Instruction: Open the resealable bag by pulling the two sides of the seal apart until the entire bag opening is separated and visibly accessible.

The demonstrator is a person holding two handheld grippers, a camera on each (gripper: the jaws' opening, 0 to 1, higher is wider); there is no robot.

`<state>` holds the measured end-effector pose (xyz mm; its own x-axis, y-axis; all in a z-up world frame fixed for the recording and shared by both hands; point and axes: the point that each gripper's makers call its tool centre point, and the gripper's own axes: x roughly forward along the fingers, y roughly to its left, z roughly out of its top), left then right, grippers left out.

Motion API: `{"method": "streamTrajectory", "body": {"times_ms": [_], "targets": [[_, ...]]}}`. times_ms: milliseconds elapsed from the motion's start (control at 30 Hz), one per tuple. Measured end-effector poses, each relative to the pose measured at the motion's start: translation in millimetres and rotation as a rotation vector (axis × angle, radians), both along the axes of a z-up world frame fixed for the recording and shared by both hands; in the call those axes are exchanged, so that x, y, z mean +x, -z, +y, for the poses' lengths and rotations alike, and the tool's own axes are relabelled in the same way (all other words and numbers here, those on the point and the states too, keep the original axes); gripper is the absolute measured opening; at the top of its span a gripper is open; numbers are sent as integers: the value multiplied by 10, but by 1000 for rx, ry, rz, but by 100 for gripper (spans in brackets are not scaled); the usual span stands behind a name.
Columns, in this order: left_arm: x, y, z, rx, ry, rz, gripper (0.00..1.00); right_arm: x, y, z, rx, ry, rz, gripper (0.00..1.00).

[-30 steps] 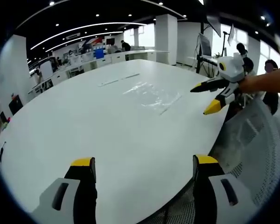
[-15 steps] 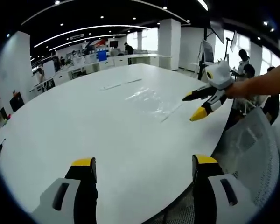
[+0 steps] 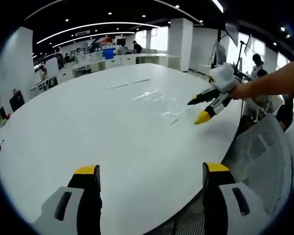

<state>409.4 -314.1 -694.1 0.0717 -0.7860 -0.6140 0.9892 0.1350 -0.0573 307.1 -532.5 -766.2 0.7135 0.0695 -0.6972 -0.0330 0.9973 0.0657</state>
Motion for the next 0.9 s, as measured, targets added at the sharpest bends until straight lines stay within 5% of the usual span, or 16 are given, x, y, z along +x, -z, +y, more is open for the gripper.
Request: {"method": "streamTrajectory", "body": {"times_ms": [400, 567, 733, 900], "targets": [[28, 19, 30, 10, -19, 23, 82, 16, 80, 81, 63, 3, 22, 58], [-43, 77, 23, 30, 7, 26, 81, 65, 34, 264, 196, 29, 11, 42], [-68, 95, 18, 36, 10, 35, 81, 131, -44, 269, 138, 19, -33, 32], [-71, 54, 11, 23, 4, 40, 80, 64, 1, 170, 61, -22, 24, 32]]}}
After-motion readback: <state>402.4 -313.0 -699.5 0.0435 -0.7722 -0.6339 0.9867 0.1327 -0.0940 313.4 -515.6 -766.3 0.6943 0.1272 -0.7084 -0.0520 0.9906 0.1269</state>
